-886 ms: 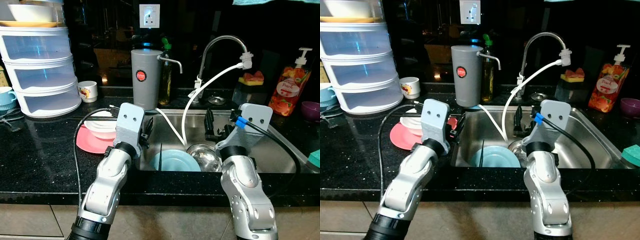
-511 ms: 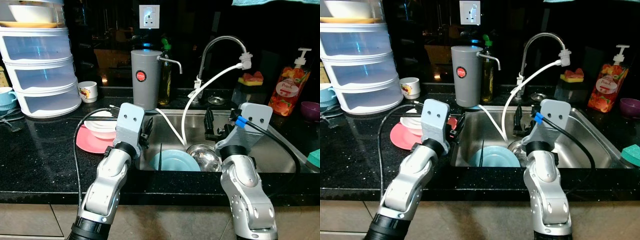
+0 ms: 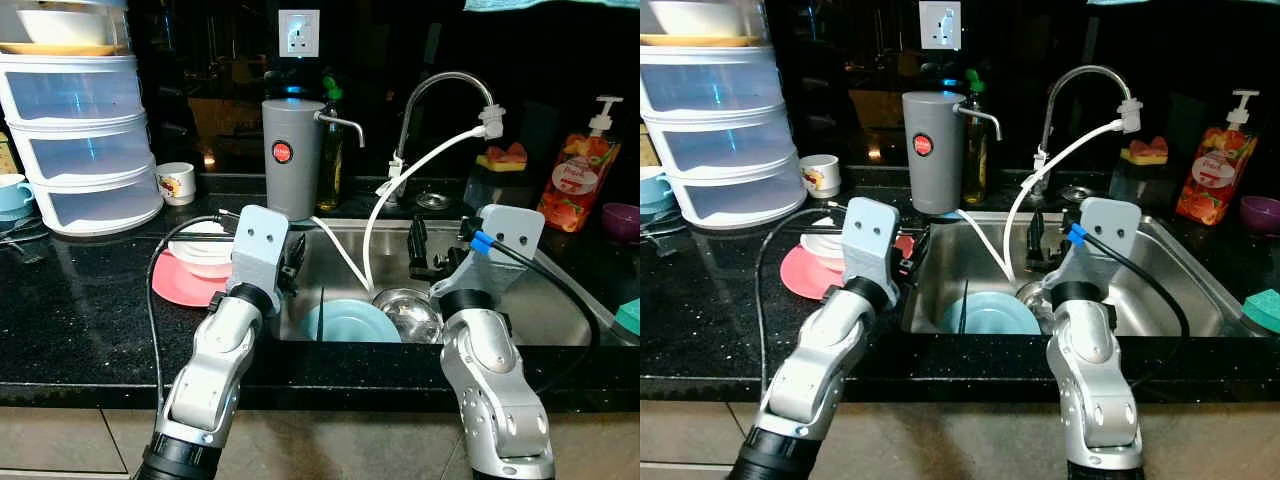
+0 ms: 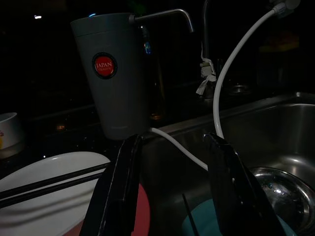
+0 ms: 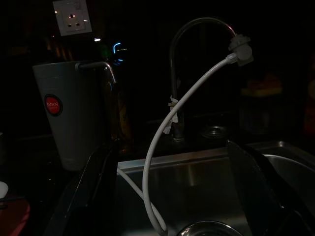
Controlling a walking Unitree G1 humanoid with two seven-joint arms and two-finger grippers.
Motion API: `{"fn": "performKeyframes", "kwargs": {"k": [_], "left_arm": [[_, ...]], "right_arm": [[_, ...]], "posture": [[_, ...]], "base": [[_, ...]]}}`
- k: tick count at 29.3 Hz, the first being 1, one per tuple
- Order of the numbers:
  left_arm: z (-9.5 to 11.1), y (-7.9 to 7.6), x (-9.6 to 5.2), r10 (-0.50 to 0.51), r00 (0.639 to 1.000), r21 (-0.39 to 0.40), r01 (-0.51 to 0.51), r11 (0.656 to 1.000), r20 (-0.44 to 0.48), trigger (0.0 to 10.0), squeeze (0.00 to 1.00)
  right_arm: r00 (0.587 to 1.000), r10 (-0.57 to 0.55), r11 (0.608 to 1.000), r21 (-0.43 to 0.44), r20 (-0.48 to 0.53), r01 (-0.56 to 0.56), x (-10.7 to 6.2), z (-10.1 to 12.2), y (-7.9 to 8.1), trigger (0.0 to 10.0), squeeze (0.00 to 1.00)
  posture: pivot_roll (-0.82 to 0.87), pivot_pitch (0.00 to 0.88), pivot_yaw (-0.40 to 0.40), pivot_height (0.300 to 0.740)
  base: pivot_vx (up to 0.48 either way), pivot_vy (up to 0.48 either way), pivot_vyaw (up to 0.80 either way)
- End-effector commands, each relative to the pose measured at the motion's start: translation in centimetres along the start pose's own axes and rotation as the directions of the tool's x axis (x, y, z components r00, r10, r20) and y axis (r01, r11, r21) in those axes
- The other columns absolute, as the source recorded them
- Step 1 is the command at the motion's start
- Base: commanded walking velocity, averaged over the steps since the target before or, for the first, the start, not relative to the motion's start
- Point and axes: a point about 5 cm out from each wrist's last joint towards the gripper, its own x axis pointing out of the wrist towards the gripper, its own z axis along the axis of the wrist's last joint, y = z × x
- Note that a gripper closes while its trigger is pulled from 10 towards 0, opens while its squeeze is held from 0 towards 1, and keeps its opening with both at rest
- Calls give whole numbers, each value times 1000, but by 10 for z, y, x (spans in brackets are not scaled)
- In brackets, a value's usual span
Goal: Kitchen organization
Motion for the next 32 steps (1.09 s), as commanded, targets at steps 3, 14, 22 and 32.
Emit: {"fn": "performKeyframes", "kwargs": {"k": [3,14,22,32], "left_arm": [[-3,-1,1,-8,1000,2,8,1000,-10,10000,0],[-5,-1,1,-11,1000,2,11,1000,-13,10000,0],[-6,-1,1,-10,1000,2,10,1000,-14,10000,0],[-5,-1,0,-10,1000,1,10,1000,-11,10000,0]], "right_arm": [[1000,-8,1000,-4,0,8,0,0,0,10000,0],[1000,-10,1000,-2,-1,10,-1,-1,-1,10000,0],[1000,-10,1000,-2,-1,10,-1,-1,-1,10000,0],[1000,-10,1000,-5,-1,10,-1,0,-1,10000,0]], "posture": [[53,0,-41,740],[54,0,-39,740],[55,0,-40,740],[53,0,-42,740]], "base": [[0,0,0],[0,0,0],[0,0,0],[0,0,0]]}}
